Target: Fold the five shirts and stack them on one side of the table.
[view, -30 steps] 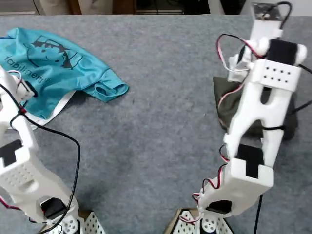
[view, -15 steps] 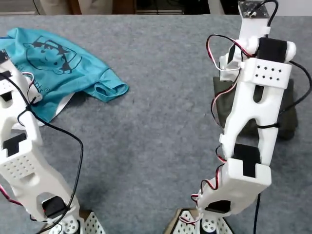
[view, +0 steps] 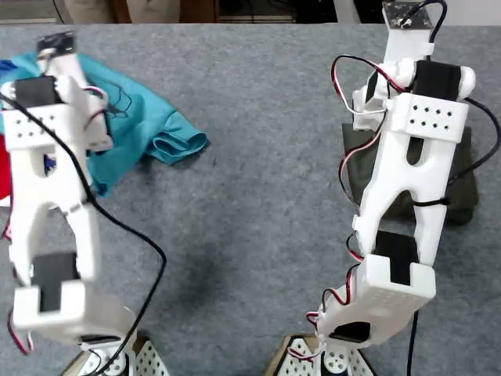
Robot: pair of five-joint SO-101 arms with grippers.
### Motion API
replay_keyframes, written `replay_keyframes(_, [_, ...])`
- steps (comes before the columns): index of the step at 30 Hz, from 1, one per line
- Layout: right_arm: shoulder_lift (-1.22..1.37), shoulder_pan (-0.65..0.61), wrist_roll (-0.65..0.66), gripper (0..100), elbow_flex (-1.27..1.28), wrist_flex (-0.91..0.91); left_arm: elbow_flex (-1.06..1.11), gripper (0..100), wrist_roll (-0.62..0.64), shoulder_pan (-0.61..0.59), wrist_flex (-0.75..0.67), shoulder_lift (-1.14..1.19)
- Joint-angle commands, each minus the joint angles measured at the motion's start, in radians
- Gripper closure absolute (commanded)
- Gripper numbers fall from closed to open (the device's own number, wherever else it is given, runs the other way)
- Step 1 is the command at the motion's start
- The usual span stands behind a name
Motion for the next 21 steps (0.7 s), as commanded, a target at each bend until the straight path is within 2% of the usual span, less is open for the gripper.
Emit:
replay_keyframes(1, [-0.071, -0.010, 0.003, 99.0, -0.005, 0.020, 0.011, 98, -0.051, 0.064, 0.046, -0.232])
replay_keyframes(6, [-0.071, -0.027, 0.005, 98.9, -0.013, 0.018, 0.319, 98, -0.164, 0.068, 0.046, -0.599])
replay_keyframes(10, [-0.070, -0.094, 0.006, 95.2, -0.012, 0.018, 0.634, 98, -0.296, -0.035, 0.046, -0.975])
replay_keyframes(12, [-0.068, -0.153, 0.006, 88.0, -0.012, 0.018, 0.769, 98, -0.373, -0.135, 0.046, -1.162])
replay_keyframes(16, [-0.061, -0.303, 0.003, 73.4, -0.012, 0.012, 0.937, 98, -0.542, -0.420, 0.044, -1.466])
replay_keyframes(18, [-0.056, -0.386, 0.000, 70.7, -0.010, -0.017, 0.984, 98, -0.592, -0.555, 0.044, -1.561])
replay_keyframes(21, [-0.016, -0.487, -0.008, 70.7, -0.013, -0.087, 1.016, 98, -0.595, -0.704, 0.041, -1.615])
